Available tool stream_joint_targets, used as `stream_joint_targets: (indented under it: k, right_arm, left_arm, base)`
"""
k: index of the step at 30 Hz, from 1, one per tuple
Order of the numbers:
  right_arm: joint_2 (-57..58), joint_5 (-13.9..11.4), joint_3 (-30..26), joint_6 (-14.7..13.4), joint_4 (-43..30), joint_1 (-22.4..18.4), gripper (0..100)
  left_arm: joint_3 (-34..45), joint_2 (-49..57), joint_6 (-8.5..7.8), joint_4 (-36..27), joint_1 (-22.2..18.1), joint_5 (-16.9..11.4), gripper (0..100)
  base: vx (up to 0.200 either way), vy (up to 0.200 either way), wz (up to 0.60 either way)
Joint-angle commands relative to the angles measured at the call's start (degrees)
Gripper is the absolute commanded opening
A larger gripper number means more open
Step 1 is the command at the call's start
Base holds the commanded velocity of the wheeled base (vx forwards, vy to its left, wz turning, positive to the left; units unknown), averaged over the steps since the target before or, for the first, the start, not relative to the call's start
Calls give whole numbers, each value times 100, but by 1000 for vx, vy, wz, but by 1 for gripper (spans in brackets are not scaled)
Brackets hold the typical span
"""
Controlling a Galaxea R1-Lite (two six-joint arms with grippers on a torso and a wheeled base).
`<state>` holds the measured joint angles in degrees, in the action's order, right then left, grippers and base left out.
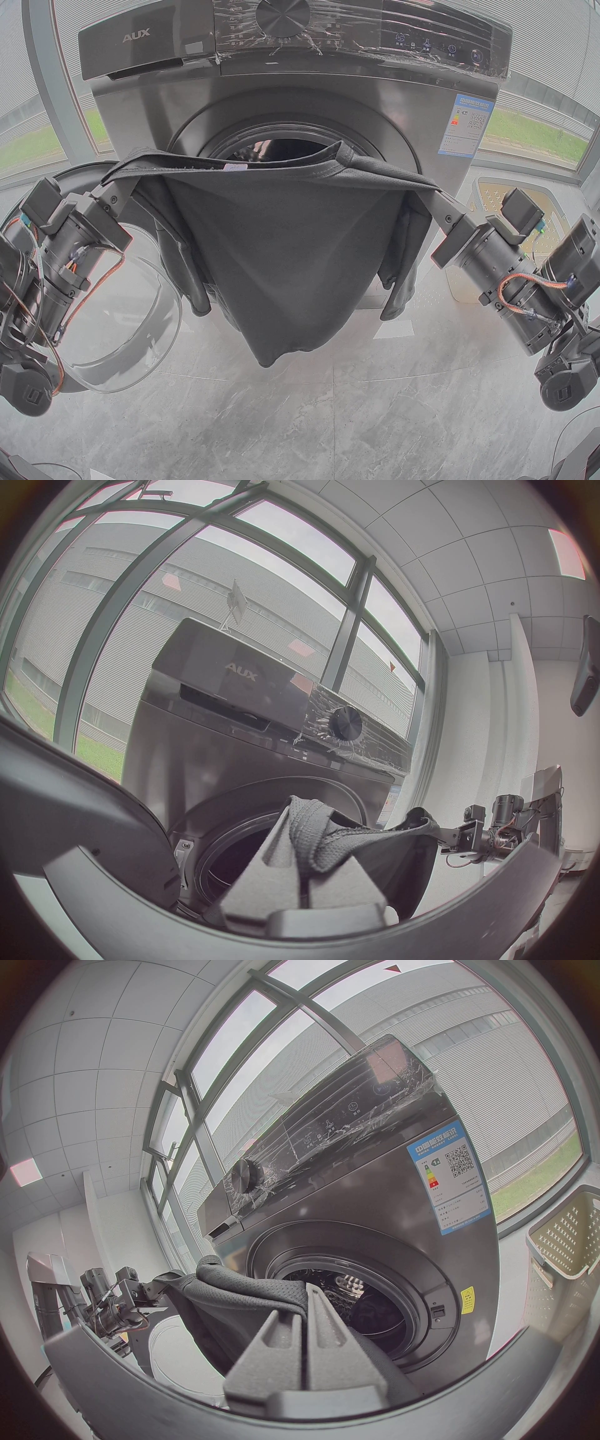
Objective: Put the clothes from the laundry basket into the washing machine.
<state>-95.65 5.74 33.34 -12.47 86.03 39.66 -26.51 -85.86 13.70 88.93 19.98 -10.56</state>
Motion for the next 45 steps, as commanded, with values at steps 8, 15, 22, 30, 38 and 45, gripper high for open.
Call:
stream_joint_targets:
  k: [8, 15, 22, 30, 38, 45]
  right_arm:
    - [11, 15, 15, 8, 2, -19, 0]
    - [11, 23, 85, 17, 10, -19, 0]
    - [37, 32, 181, 34, 10, -28, 0]
    - [-15, 32, 50, 34, 2, -28, 0]
    - [-42, -3, -530, 157, -78, -28, 0]
    - [-560, -3, -820, 166, -69, 139, 0]
  left_arm:
    - [-64, -27, 1, 1, 15, 10, 0]
    - [-196, -45, 1, -7, 103, 80, 0]
    - [-354, -36, 1, -25, 208, 291, 0]
    - [-381, -212, -17, -25, 665, 309, 0]
    - [-372, -616, -78, 1, 1122, 273, 0]
    - [-530, -810, -140, 10, 1254, 247, 0]
  base:
    - [0, 0, 0]
    - [0, 0, 0]
    - [0, 0, 0]
    - [0, 0, 0]
    - [0, 0, 0]
    - [0, 0, 0]
